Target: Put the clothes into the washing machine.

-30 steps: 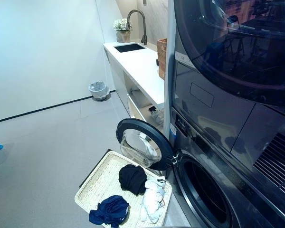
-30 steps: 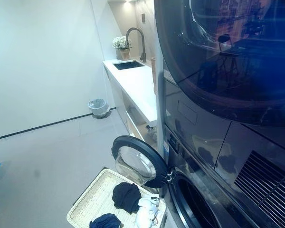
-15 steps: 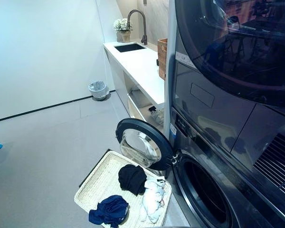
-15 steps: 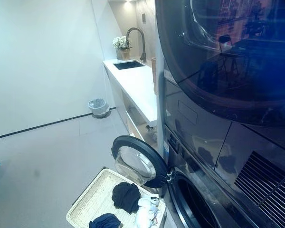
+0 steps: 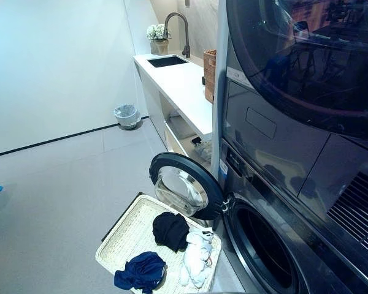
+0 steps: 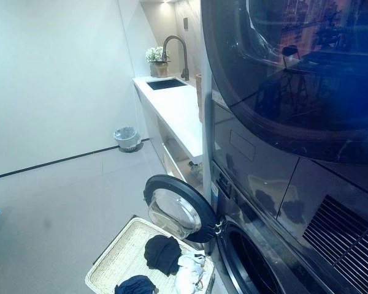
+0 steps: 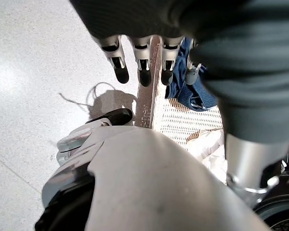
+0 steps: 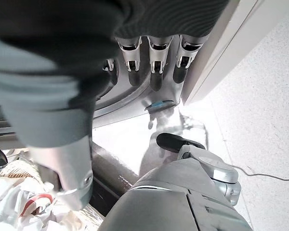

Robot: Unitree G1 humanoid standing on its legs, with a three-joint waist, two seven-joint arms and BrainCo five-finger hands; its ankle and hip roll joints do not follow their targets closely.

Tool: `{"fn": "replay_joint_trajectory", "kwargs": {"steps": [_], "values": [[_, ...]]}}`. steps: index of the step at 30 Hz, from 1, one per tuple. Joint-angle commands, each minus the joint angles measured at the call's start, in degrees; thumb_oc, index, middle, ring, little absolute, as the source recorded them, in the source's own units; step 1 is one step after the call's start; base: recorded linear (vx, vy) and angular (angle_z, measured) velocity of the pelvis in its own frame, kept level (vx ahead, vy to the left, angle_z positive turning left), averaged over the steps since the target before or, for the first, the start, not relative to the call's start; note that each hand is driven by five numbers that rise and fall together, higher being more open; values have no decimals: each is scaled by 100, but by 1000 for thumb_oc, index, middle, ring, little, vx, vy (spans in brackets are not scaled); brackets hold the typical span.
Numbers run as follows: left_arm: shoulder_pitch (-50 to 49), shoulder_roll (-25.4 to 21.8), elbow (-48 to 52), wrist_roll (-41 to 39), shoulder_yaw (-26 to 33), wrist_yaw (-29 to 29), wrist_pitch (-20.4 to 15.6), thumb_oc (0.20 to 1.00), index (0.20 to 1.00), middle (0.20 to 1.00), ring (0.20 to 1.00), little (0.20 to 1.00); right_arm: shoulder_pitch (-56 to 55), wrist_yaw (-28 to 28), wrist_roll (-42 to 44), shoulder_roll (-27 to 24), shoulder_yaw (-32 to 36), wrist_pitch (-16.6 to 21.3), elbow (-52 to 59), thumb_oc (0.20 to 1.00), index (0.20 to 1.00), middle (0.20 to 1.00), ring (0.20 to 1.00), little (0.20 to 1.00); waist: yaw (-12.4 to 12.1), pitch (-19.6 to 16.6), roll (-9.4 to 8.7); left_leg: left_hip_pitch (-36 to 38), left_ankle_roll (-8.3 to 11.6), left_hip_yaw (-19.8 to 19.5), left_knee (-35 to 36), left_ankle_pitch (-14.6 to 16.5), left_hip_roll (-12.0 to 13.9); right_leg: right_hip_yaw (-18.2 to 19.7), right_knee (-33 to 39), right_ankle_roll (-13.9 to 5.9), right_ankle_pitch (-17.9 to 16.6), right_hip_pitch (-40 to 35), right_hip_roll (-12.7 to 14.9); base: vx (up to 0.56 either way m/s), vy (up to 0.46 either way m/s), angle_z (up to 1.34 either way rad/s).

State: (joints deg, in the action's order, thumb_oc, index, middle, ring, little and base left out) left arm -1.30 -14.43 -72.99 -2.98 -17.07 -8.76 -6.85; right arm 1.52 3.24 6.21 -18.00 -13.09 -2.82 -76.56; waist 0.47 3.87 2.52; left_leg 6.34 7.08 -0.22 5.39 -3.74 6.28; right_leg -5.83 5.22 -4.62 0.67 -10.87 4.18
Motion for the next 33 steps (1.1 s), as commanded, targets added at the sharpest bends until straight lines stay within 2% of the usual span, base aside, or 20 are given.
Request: {"fn": "replay_joint_trajectory", "kwargs": {"steps": [1,8,9,11,12,13,14,17,20,21,22,23,24,25,26,29,30,33], "values": [[487,-86,-127,72,-7,90,-48,1000,1000,1000,1000,1000,490,-4,57,88,44,3,-234,1000,1000,1000,1000,1000,-201,321,-266,302,-230,320,-39,505,-261,39,-147,-348,-181,286,321,0,0,0],[538,-129,36,-477,-12,314,-57,1000,1000,1000,1000,1000,550,-9,152,-27,61,-24,-95,1000,1000,1000,1000,1000,-232,671,-226,-81,-236,303,-39,355,-229,6,-208,-350,-270,692,338,-44,2,-1],[694,-144,85,-795,16,506,-207,1000,1000,1000,1000,1000,722,-60,256,-74,28,18,-54,1000,1000,1000,1000,1000,-240,943,-198,-327,-251,272,-39,274,-231,17,-246,-326,-314,961,330,-222,8,-1],[825,-152,122,-1031,71,628,-305,1000,1000,1000,1000,1000,841,-109,342,-91,6,52,-33,1000,1000,1000,1000,1000,-243,1092,-176,-495,-260,248,-39,225,-235,21,-273,-307,-342,1148,315,-200,6,3],[954,-158,183,-1184,124,778,-456,1000,1000,1000,1000,1000,961,-154,440,-115,-12,67,8,1000,1000,1000,1000,1000,-254,1241,-159,-664,-274,216,-39,177,-252,24,-298,-289,-373,1333,295,-254,-13,17],[1161,-175,306,-1428,145,1086,-773,1000,1000,1000,1000,1000,1175,-235,586,-159,-45,98,85,1000,1000,1000,1000,1000,-267,1487,-131,-957,-284,171,-39,87,-266,28,-339,-259,-431,1648,255,-248,-14,28],[1181,-176,318,-1456,147,1118,-806,1000,1000,1000,1000,1000,1194,-242,597,-162,-49,100,91,1000,1000,1000,1000,1000,-267,1499,-129,-987,-284,168,-39,78,-267,27,-346,-257,-436,1679,252,-241,-11,28],[1621,-323,822,-1802,217,1832,-1360,1000,1000,1000,1000,1000,1633,-461,960,-289,-101,135,282,1000,1000,1000,1000,1000,-308,1944,-48,-1534,-294,30,-39,-76,-330,14,-487,-203,-478,2241,180,-208,13,3],[1783,-438,1196,-1831,262,2292,-1657,1000,1000,1000,1000,1000,1825,-481,1113,-411,-77,189,403,1000,1000,1000,1000,1000,-341,2123,-27,-1747,-292,-54,-39,-123,-376,22,-586,-202,-496,2490,173,-97,4,5],[1974,-546,1485,-1807,270,2654,-1802,1000,1000,1000,1000,1000,1988,-460,1200,-512,-68,254,486,1000,1000,1000,1000,1000,-355,2277,-30,-1884,-294,-88,-39,-160,-414,0,-629,-209,-535,2662,177,-98,-11,-1],[2027,-566,1559,-1833,280,2723,-1833,1000,1000,1000,1000,1000,2035,-453,1226,-536,-70,276,498,1000,1000,1000,1000,1000,-360,2315,-32,-1919,-295,-95,-39,-172,-422,-10,-648,-213,-545,2710,182,-141,-25,-4],[2217,-630,1797,-1763,325,3075,-1923,1000,1000,1000,1000,1000,2201,-420,1339,-613,-66,338,545,1000,1000,1000,1000,1000,-383,2444,-47,-2033,-298,-109,-39,-214,-449,-30,-726,-225,-570,2877,191,-70,-17,-4],[2231,-633,1813,-1746,328,3109,-1929,1000,1000,1000,1000,1000,2215,-420,1344,-617,-65,345,547,1000,1000,1000,1000,1000,-384,2450,-50,-2046,-299,-109,-42,-217,-453,-28,-736,-226,-570,2894,193,-101,-33,4],[2414,-690,2035,-1649,360,3446,-1984,1000,1000,1000,1000,1000,2379,-414,1462,-667,-52,383,614,1000,1000,1000,1000,1000,-406,2591,-79,-2237,-295,-123,-144,-253,-476,-49,-878,-227,-581,3105,202,-68,-34,7],[2516,-711,2183,-1503,375,3747,-1999,1000,1000,1000,1000,1000,2448,-451,1568,-693,-53,467,652,1000,1000,1000,1000,1000,-416,2592,-94,-2410,-294,-130,-205,-277,-487,-64,-956,-230,-587,3276,208,-70,-40,7],[2662,-780,2450,-1289,416,4146,-2004,1000,1000,1000,1000,1000,2560,-478,1609,-730,-59,645,805,1000,1000,1000,1000,1000,-415,2593,-129,-2730,-298,-140,-379,-263,-509,-63,-1098,-239,-590,3580,217,-45,-49,3],[2803,-875,2618,-1006,401,4521,-2057,1000,1000,1000,1000,1000,2668,-539,1571,-742,-147,779,1020,1000,1000,1000,1000,1000,-404,2593,-180,-3027,-282,-121,-515,-261,-513,-62,-1210,-250,-604,3869,217,-73,-65,0],[2971,-969,2797,-710,390,4902,-2079,1000,1000,1000,1000,1000,2757,-599,1582,-748,-241,834,1317,1000,1000,1000,1000,1000,-377,2593,-232,-3396,-259,-127,-737,-244,-525,-67,-1366,-263,-617,4217,213,-54,-38,7]]}}
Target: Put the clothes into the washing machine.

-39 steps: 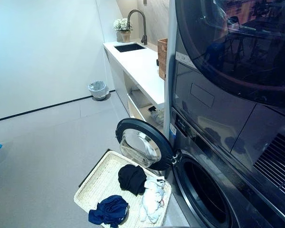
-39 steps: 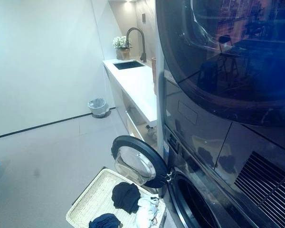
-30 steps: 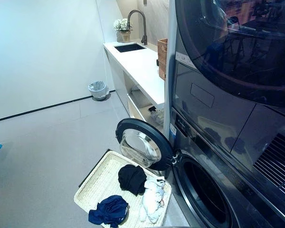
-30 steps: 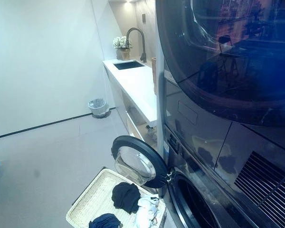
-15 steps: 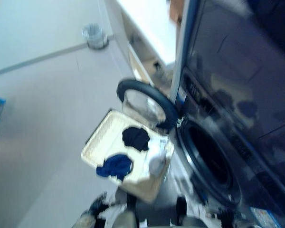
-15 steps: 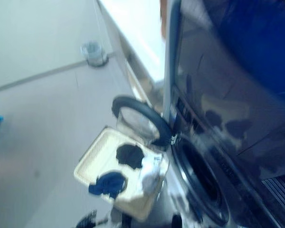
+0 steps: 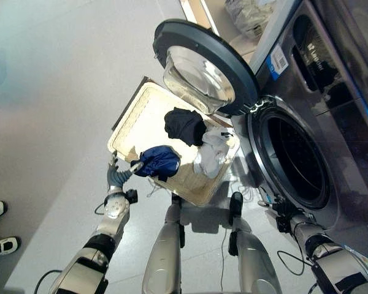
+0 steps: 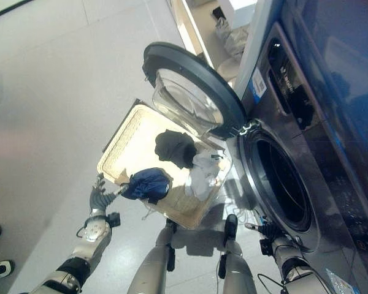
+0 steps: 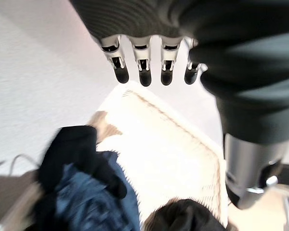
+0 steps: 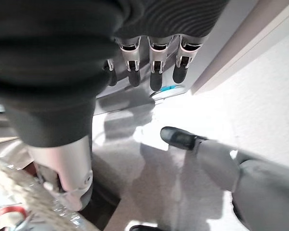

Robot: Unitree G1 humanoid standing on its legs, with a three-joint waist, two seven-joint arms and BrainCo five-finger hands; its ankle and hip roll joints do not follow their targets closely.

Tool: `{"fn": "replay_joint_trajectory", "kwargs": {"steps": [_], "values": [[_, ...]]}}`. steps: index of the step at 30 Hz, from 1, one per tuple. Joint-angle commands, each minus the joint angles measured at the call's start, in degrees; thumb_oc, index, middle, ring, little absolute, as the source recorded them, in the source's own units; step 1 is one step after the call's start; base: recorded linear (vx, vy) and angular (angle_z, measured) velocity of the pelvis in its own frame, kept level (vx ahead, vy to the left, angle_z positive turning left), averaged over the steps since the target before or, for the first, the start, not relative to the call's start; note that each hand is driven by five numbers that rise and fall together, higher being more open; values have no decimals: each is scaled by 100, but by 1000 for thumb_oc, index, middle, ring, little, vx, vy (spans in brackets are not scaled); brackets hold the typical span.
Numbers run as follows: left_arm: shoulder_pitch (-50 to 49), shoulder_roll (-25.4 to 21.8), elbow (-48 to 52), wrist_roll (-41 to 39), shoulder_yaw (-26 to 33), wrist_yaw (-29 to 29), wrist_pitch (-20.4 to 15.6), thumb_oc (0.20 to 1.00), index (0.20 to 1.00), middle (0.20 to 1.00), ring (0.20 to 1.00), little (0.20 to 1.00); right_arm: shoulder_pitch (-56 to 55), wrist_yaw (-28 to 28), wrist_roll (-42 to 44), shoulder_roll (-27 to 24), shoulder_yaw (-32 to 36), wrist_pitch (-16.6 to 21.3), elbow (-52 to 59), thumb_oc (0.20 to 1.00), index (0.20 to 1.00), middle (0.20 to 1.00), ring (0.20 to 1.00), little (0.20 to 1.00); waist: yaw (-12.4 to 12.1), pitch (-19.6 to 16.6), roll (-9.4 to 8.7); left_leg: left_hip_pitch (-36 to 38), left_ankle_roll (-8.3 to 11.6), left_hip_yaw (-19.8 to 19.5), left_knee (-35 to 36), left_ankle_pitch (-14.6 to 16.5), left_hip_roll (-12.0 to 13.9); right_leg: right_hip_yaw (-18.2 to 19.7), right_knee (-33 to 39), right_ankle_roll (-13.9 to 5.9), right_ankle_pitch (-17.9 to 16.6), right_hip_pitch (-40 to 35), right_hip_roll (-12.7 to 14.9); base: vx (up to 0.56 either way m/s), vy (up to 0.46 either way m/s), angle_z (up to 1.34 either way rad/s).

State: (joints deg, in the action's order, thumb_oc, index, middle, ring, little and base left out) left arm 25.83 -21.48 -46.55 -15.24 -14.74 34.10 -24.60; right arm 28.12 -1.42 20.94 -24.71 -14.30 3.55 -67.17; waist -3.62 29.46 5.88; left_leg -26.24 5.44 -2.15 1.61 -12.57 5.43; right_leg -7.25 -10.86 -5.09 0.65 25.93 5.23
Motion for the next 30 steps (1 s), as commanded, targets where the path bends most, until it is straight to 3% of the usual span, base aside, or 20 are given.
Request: {"fn": "replay_joint_trajectory", "kwargs": {"steps": [1,6,9,14,21,30], "values": [[327,-320,272,809,147,871,-318,1000,1000,1000,1000,1000,123,-149,87,-97,-181,228,564,1000,1000,1000,1000,1000,44,33,-589,-352,-90,42,-501,651,-463,82,154,-214,-617,726,96,-21,-14,7],[619,-499,501,1569,50,1430,-356,1000,1000,1000,1000,1000,243,-217,130,-155,-324,300,914,1000,1000,1000,1000,1000,81,33,-631,-912,-65,25,-861,684,-507,73,-88,-215,-626,1230,83,-45,-19,9],[951,-765,643,2811,-177,1940,-122,1000,1000,1000,1000,1000,307,-260,149,-221,-426,247,1126,1000,1000,1000,1000,1000,129,33,-621,-1303,-53,32,-1116,714,-529,85,-313,-205,-606,1605,60,-28,5,6],[1375,-1152,755,3660,-581,2022,152,1000,1000,1000,1000,1000,382,-230,170,-340,-509,201,1230,1000,1000,1000,1000,1000,188,33,-605,-1644,-47,44,-1347,745,-549,101,-501,-194,-590,1933,33,-24,19,0],[2366,-1578,190,3702,-1613,563,644,1000,1000,1000,1000,1000,648,-81,246,-563,-641,201,1169,1000,1000,1000,1000,1000,378,33,-594,-2068,-38,118,-1703,846,-522,204,-748,-197,-567,2386,-43,-2,10,-2],[2827,-1638,-456,3345,-2075,-198,1023,1000,1000,1000,1000,1000,918,-21,312,-735,-743,277,1069,1000,1000,1000,1000,1000,516,33,-541,-2410,-24,171,-1945,864,-513,311,-898,-177,-547,2715,-110,14,26,-3]]}}
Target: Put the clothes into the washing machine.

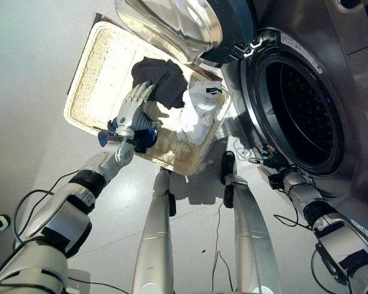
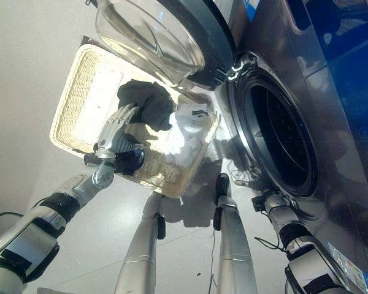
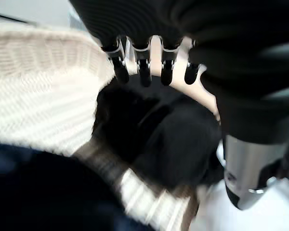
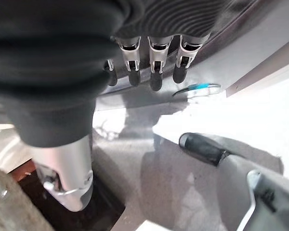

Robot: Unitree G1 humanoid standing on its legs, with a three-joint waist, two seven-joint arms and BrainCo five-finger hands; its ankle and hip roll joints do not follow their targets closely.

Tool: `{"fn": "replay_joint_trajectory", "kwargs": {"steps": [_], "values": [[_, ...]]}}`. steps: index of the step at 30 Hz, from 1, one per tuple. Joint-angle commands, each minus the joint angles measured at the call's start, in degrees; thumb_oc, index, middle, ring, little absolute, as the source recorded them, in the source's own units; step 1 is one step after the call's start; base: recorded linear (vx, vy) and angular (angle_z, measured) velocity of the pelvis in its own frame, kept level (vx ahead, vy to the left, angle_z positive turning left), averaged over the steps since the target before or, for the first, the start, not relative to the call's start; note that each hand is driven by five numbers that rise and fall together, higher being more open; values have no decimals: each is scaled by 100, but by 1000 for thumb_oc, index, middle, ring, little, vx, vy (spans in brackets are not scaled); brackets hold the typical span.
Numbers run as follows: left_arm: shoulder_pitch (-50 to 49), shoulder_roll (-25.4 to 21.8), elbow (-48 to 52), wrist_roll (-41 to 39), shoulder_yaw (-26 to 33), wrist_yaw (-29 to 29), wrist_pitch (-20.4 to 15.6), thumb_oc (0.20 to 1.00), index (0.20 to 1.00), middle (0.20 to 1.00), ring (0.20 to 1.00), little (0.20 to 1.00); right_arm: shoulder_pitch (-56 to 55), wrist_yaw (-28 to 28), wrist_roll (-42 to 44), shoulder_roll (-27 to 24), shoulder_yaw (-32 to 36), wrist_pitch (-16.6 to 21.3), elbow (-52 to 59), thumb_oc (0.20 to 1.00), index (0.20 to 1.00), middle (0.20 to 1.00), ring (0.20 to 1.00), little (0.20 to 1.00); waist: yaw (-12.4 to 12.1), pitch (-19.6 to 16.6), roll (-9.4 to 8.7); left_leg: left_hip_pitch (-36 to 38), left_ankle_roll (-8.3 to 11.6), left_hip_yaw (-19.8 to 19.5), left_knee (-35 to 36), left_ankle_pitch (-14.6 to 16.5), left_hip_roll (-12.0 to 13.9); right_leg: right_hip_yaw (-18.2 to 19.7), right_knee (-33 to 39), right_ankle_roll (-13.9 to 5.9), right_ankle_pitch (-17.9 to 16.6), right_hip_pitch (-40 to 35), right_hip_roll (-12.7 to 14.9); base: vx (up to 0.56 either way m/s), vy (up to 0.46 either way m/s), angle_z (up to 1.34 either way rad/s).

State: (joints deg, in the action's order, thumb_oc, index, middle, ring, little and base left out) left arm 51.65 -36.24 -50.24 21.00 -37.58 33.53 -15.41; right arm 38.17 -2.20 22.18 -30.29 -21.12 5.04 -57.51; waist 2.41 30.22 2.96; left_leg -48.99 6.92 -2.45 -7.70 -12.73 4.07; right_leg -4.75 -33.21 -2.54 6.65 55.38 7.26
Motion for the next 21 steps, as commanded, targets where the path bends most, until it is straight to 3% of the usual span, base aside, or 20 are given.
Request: {"fn": "replay_joint_trajectory", "kwargs": {"steps": [1,5,10,15,21], "values": [[287,-165,-180,-376,197,-204,178,1000,1000,1000,1000,1000,-54,58,200,-178,-85,141,106,1000,1000,1000,1000,1000,-77,-43,-258,-175,-168,198,-1024,875,-375,73,1327,-428,-1148,-189,-330,0,0,0],[331,-166,-333,-519,201,-335,559,1000,1000,1000,1000,1000,19,46,229,-191,-119,99,168,1000,1000,1000,1000,1000,-65,-43,-277,-288,-167,175,-1065,873,-386,91,1284,-417,-1137,-76,-368,4,3,-1],[166,-88,-563,-642,425,13,883,1000,1000,1000,1000,1000,24,-8,249,-123,-135,87,161,1000,1000,1000,1000,1000,-98,-43,-304,-360,-164,123,-1082,856,-404,79,1257,-403,-1126,-20,-391,0,0,0],[-118,12,-641,-515,658,550,818,1000,1000,1000,1000,1000,-3,-49,262,-68,-119,101,157,1000,1000,1000,1000,1000,-150,-43,-318,-353,-155,85,-1039,839,-413,38,1277,-401,-1125,-30,-392,1,-7,0],[-707,293,-521,-199,1014,1601,430,1000,1000,1000,1000,1000,-143,-150,283,14,-71,194,202,1000,1000,1000,1000,1000,-246,-43,-327,-393,-146,-6,-1005,823,-452,-13,1296,-388,-1116,-11,-390,4,-21,3]]}}
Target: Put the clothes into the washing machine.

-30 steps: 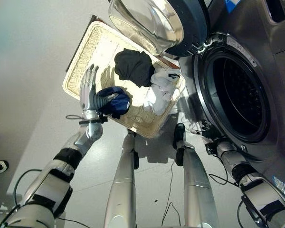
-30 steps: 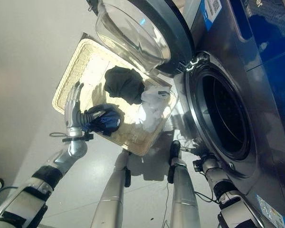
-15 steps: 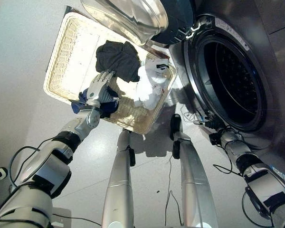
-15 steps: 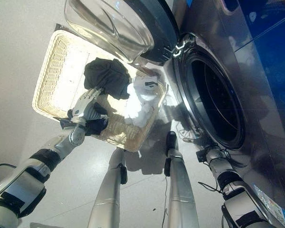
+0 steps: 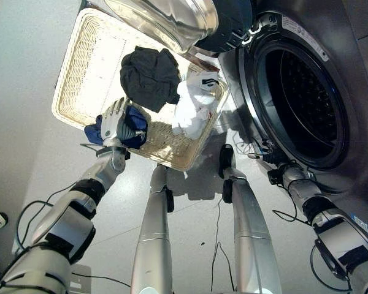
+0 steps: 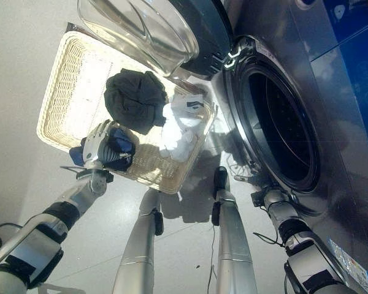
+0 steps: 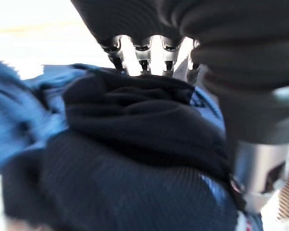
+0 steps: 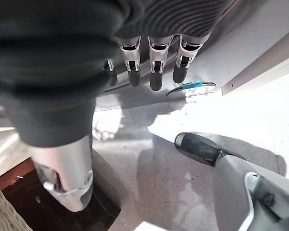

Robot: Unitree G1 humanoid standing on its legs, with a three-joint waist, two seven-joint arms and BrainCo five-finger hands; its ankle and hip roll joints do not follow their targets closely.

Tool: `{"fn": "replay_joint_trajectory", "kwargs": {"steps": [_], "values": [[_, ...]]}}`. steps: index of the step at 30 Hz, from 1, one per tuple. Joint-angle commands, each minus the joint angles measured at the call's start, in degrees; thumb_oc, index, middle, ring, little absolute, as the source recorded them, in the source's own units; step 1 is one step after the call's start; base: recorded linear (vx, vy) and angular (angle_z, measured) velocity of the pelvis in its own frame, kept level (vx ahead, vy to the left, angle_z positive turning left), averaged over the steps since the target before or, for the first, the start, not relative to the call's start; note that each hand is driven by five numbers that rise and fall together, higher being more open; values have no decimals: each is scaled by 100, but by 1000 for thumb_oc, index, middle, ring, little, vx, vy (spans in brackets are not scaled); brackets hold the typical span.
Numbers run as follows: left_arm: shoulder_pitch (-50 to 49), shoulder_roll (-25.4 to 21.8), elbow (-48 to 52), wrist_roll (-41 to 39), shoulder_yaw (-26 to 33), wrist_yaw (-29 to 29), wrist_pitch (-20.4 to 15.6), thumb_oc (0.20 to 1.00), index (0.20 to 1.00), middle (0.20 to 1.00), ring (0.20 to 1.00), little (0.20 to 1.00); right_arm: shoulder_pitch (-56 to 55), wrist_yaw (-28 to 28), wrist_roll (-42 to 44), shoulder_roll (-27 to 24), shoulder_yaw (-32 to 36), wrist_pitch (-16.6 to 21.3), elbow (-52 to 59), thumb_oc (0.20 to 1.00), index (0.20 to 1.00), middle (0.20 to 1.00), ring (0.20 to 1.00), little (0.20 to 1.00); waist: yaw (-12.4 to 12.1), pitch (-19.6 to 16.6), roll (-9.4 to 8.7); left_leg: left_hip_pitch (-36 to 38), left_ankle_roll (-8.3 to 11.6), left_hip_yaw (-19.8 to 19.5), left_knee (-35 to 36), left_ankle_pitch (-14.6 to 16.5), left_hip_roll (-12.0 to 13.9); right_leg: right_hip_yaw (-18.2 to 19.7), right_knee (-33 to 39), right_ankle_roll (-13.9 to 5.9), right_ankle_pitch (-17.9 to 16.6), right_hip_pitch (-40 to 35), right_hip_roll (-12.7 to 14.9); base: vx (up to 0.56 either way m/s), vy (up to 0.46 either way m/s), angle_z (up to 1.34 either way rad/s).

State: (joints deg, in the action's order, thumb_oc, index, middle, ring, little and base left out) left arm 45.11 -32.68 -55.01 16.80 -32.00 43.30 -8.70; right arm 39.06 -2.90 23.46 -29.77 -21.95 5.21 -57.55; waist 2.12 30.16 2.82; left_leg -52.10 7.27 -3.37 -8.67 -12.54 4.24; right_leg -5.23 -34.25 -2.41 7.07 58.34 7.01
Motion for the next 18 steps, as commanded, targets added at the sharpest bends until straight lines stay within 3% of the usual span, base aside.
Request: {"fn": "replay_joint_trajectory", "kwargs": {"steps": [1,7,13,18], "values": [[-135,-25,-2,292,503,791,-323,1000,1000,1000,1000,1000,-256,-76,153,-37,33,193,203,1000,1000,1000,1000,1000,-230,-36,-310,-82,-182,81,-905,804,-474,24,1399,-401,-1154,-307,-364,0,0,0],[-451,172,156,523,651,1359,-643,1000,1000,1000,1000,1000,-339,-92,148,8,95,250,184,1000,1000,1000,1000,1000,-292,-36,-294,-100,-194,29,-897,804,-507,-14,1392,-402,-1148,-299,-353,0,0,0],[-620,281,179,609,663,1431,-540,1000,1000,1000,1000,1000,-336,-63,152,1,133,250,155,1000,1000,1000,1000,1000,-336,-36,-277,-85,-205,5,-861,779,-525,-57,1393,-408,-1155,-312,-347,0,0,0],[-594,225,51,555,595,1221,-233,1000,1000,1000,1000,1000,-289,-4,120,-47,144,231,125,1000,1000,1000,1000,1000,-320,-36,-258,-94,-209,15,-866,759,-521,-48,1371,-406,-1160,-294,-360,0,0,0]]}}
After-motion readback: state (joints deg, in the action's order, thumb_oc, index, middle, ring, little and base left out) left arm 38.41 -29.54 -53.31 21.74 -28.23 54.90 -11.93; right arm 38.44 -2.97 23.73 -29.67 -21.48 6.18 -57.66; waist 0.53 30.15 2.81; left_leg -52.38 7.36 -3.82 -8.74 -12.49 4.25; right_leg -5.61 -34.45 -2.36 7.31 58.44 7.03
